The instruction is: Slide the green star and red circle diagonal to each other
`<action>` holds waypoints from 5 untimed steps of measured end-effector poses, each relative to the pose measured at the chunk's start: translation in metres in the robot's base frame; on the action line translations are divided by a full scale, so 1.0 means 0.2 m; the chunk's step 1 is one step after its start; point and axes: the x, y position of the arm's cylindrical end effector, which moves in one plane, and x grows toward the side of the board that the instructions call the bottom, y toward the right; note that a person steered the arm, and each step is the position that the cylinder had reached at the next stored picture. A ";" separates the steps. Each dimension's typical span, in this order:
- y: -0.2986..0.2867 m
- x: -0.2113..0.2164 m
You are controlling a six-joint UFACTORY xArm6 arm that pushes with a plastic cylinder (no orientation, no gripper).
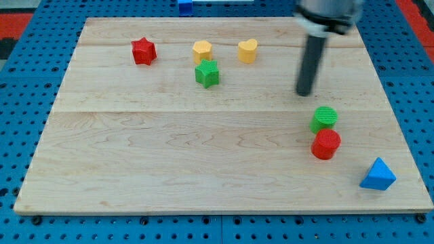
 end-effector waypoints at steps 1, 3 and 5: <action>0.16 0.36; -0.40 0.30; -0.33 0.48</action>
